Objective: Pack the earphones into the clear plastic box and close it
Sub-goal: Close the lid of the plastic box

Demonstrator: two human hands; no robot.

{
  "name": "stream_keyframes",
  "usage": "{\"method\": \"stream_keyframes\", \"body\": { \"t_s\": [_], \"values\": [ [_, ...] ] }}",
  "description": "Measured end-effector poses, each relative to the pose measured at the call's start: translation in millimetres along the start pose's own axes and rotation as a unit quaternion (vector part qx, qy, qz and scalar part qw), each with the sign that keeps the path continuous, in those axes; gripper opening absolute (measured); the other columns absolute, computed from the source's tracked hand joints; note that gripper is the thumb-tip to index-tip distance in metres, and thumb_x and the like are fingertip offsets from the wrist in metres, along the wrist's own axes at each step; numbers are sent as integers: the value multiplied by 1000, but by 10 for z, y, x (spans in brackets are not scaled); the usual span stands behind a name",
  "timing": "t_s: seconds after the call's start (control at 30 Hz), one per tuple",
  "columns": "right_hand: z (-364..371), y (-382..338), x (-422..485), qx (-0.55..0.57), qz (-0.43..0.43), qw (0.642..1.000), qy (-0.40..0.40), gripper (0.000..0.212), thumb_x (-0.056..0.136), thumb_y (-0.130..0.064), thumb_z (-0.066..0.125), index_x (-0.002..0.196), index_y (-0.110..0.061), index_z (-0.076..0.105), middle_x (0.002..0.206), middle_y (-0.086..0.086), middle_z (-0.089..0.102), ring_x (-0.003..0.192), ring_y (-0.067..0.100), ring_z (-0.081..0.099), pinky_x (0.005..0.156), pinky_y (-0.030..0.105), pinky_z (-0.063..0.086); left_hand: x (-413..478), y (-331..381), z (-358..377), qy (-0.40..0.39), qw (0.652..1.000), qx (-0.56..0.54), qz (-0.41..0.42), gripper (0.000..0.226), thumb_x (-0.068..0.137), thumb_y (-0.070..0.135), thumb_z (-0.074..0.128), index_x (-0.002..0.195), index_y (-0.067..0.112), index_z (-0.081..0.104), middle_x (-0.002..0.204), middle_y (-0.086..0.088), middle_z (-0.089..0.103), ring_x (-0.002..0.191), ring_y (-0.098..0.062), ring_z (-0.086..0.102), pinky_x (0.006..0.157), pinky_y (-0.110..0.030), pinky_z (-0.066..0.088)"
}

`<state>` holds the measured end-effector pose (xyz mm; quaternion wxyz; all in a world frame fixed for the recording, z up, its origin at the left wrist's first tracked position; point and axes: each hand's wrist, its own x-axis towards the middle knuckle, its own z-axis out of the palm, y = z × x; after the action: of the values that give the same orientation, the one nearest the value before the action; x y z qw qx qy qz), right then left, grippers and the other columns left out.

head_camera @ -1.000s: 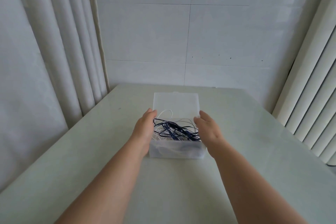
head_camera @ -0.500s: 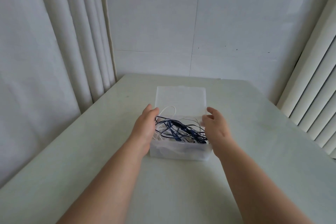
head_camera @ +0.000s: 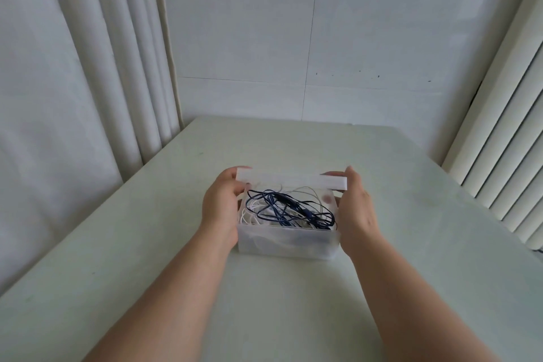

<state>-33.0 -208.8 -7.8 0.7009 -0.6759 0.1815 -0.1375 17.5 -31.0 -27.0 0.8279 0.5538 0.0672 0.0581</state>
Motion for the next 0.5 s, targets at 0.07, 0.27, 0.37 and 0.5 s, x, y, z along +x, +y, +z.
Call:
{"method": "stream_keyframes", "body": {
  "t_s": [0.07,0.27,0.37,0.5],
  "values": [
    [-27,-27,-2,10,23,1000,-16,34,90,-41,46,76,-30,75,109,-10,65,94,17,65,73,35,38,-47,28,3,13,998,-54,-31,20,79,16,53,75,16,73,71,-5,68,64,-21,60,59,-29,46],
    [-171,-115,16,-27,31,996,-83,27,84,-3,49,79,-18,71,91,1,65,75,17,55,62,27,41,-14,132,-97,-59,993,101,-18,10,69,10,58,68,18,63,71,-2,60,63,-20,50,56,-29,34],
    [-223,-136,36,-51,20,991,-123,28,85,2,47,90,-16,68,94,4,64,76,17,57,63,28,44,-7,184,-146,-88,981,171,-17,21,74,-1,54,78,18,62,79,-3,59,65,-20,50,52,-26,31],
    [-299,-170,64,-129,-3,982,-137,32,89,-5,56,112,-24,62,112,9,65,88,23,62,71,35,54,-37,237,-177,-94,973,210,-18,28,76,6,62,97,25,65,100,-8,69,76,-22,59,60,-27,40]
  ]
}}
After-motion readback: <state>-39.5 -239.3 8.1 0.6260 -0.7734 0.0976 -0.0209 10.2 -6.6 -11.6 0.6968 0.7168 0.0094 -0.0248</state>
